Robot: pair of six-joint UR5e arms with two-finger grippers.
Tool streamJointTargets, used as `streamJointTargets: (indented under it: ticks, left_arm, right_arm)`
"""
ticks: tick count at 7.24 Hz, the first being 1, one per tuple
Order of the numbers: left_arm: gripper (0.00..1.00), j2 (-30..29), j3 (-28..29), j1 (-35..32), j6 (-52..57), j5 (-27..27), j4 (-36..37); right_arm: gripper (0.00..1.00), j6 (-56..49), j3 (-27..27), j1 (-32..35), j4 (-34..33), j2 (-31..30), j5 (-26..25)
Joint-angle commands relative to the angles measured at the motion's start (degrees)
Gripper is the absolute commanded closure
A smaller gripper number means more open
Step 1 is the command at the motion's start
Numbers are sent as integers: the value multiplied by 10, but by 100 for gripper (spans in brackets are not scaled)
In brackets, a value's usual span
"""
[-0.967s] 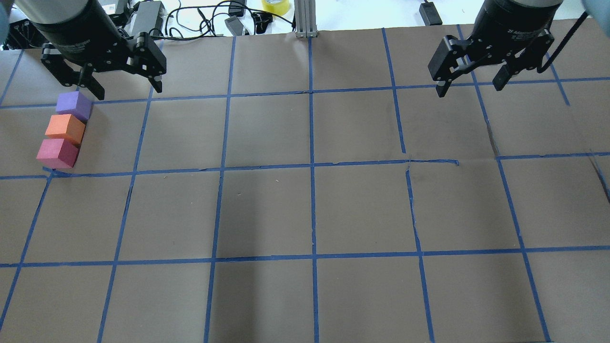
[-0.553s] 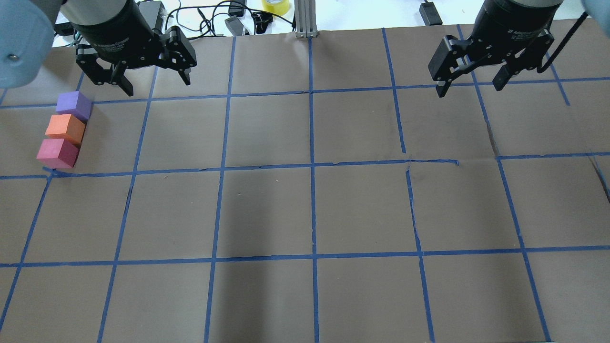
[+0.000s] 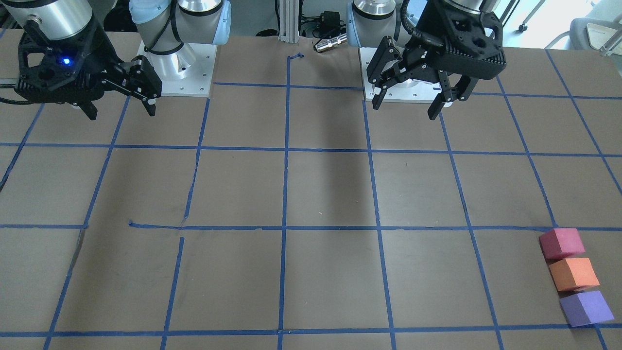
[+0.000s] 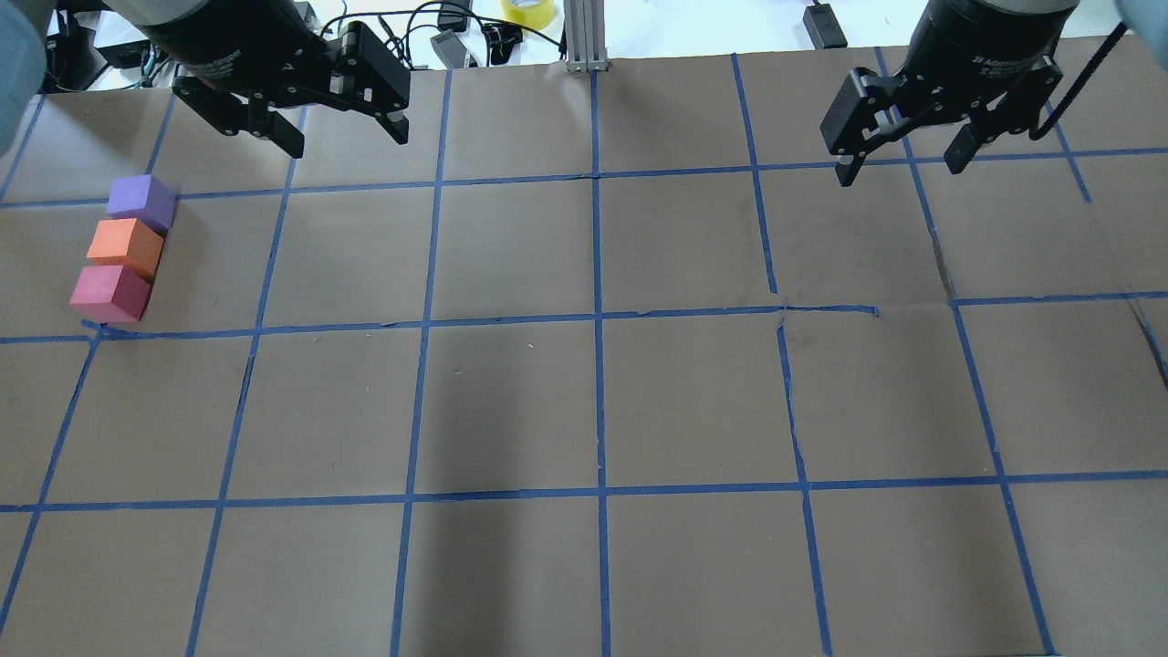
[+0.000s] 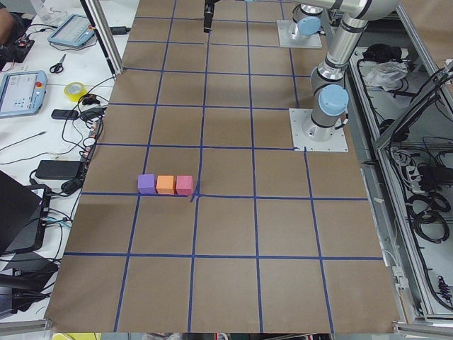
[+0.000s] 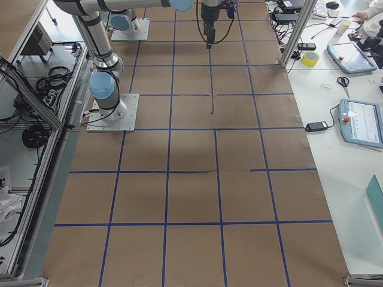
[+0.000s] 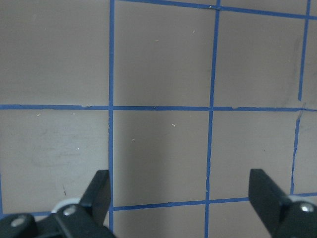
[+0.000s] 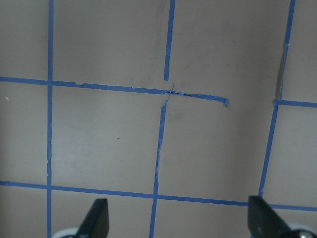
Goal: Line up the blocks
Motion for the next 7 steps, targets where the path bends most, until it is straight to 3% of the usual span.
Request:
streamJointTargets:
  ticks: [1,3,7]
  left_arm:
    - [0,5,-8,3,13,78,-40]
    - [0,3,-10,3,14,39,-36]
    - [0,0,-10,4,16,46,-33]
  right_arm:
    - [0,0,0,0,-3,7,-2]
    - [0,-2,0,0,-5,27,-1]
    - [0,-1,-1,0,-16,27,-2]
